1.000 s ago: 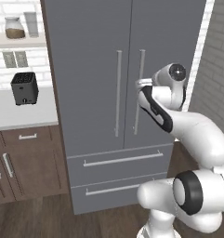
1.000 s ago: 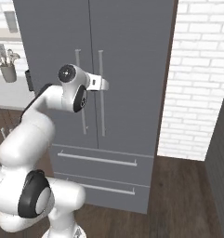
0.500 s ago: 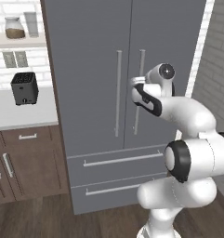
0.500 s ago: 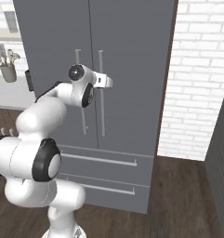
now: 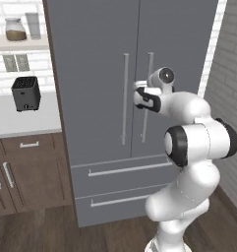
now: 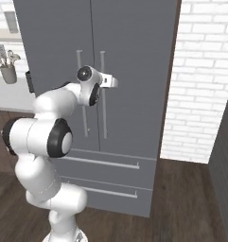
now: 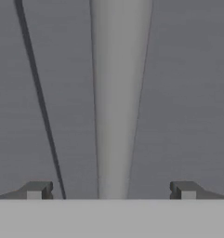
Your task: Take the strawberry from the fridge and place it on top of the pancake, located on the dining counter.
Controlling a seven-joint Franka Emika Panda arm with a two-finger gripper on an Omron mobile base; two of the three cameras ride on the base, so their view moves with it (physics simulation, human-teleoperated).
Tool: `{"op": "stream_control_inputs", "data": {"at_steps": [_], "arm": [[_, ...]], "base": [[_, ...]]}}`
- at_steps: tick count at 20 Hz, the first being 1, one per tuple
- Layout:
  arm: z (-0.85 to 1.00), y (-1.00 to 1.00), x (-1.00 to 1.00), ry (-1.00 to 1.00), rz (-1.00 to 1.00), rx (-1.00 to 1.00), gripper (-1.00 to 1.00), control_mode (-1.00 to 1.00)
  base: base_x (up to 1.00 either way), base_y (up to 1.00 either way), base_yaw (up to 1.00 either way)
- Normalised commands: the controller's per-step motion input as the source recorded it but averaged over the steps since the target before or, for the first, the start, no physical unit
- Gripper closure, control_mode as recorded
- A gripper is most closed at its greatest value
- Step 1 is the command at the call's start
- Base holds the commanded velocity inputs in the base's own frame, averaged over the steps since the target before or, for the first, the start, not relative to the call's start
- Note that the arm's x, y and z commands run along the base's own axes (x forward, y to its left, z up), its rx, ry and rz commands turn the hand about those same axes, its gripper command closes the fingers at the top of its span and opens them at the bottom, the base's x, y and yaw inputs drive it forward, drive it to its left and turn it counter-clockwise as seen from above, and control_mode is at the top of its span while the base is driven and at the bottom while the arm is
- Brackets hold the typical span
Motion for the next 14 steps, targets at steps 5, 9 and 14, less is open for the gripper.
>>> {"op": "stream_control_inputs", "data": {"at_steps": [5, 9, 14], "arm": [[-0.20, -0.01, 0.56, -0.01, 0.00, 0.00, -1.00, -1.00], [-0.39, -0.01, 0.78, -0.02, 0.00, 0.00, -1.00, -1.00], [-0.33, -0.01, 0.89, 0.00, 0.00, 0.00, 1.00, -1.00]], "base": [[0.00, 0.00, 0.00], [0.00, 0.00, 0.00], [0.00, 0.00, 0.00]]}}
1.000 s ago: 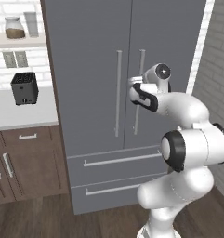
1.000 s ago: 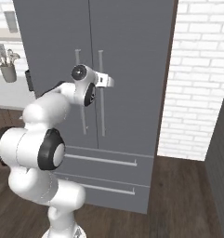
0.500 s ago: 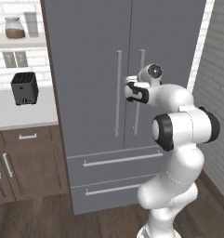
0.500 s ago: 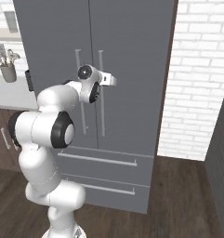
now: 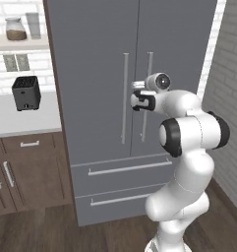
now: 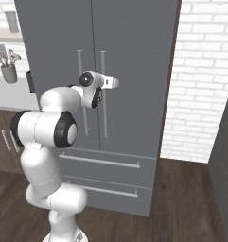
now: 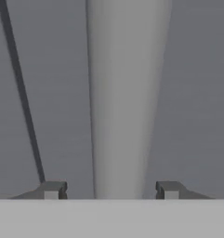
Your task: Take the strawberry from the fridge and place it on top of the pancake, located on the dining counter.
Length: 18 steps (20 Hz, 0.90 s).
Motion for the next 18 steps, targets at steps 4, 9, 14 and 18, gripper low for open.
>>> {"op": "stream_control_inputs", "data": {"at_steps": [4, 9, 14, 18], "arm": [[-0.33, -0.26, 0.53, 0.02, -0.03, 0.00, 1.00, -1.00], [-0.09, -0.94, -0.13, 0.05, -0.01, 0.29, 1.00, -1.00], [-0.23, -1.00, -0.73, -0.07, 0.00, 0.29, 1.00, -1.00], [-0.41, -1.00, -1.00, -0.21, 0.00, 0.05, 1.00, -1.00]], "base": [[0.00, 0.00, 0.00], [0.00, 0.00, 0.00], [0.00, 0.00, 0.00], [0.00, 0.00, 0.00]]}}
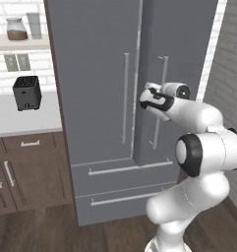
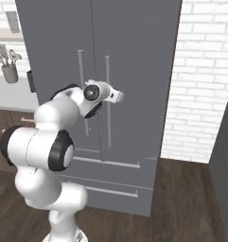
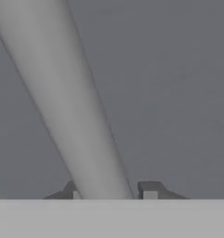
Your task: Take the strawberry from the fridge and place it on top of the pancake, located on the dining counter.
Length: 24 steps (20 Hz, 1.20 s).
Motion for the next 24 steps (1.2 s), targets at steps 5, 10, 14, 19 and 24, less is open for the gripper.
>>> {"op": "stream_control_inputs", "data": {"at_steps": [5, 10, 14, 19, 24], "arm": [[-0.41, -1.00, -0.95, -0.12, 0.05, 0.00, 1.00, -1.00], [-0.50, -1.00, -0.80, -0.01, 0.05, 0.00, 1.00, -1.00], [-0.72, -1.00, -0.69, 0.01, 0.01, 0.00, 1.00, -1.00], [-0.73, -1.00, -0.50, 0.19, 0.00, 0.05, 1.00, -1.00], [-0.56, -1.00, -0.33, 0.32, 0.00, 0.07, 1.00, -1.00]], "base": [[0.00, 0.00, 0.00], [0.00, 0.00, 0.00], [0.00, 0.00, 0.00], [0.00, 0.00, 0.00], [0.00, 0.00, 0.00]]}}
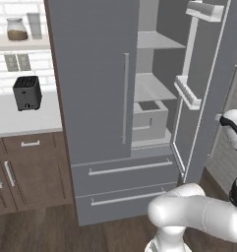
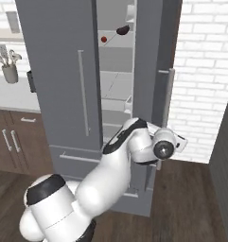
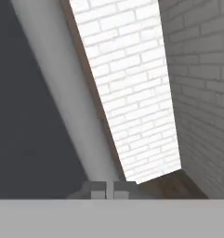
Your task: Take the strawberry from the fridge and place it on top of the pancake, located on the dining counter.
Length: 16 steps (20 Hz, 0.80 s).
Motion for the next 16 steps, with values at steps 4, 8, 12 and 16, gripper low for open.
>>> {"op": "stream_control_inputs", "data": {"at_steps": [4, 8, 12, 16], "arm": [[-0.39, -1.00, -0.08, 0.18, 0.00, 0.04, 1.00, -1.00], [0.24, -0.35, -0.72, -0.24, 0.02, 0.07, 1.00, -1.00], [0.83, 0.60, -1.00, -0.45, 0.00, 0.00, 1.00, -1.00], [0.78, 0.98, -0.74, -0.10, 0.00, -0.01, 1.00, -1.00]], "base": [[0.00, 0.00, 0.00], [0.00, 0.00, 0.00], [0.00, 0.00, 0.00], [0.00, 0.00, 0.00]]}}
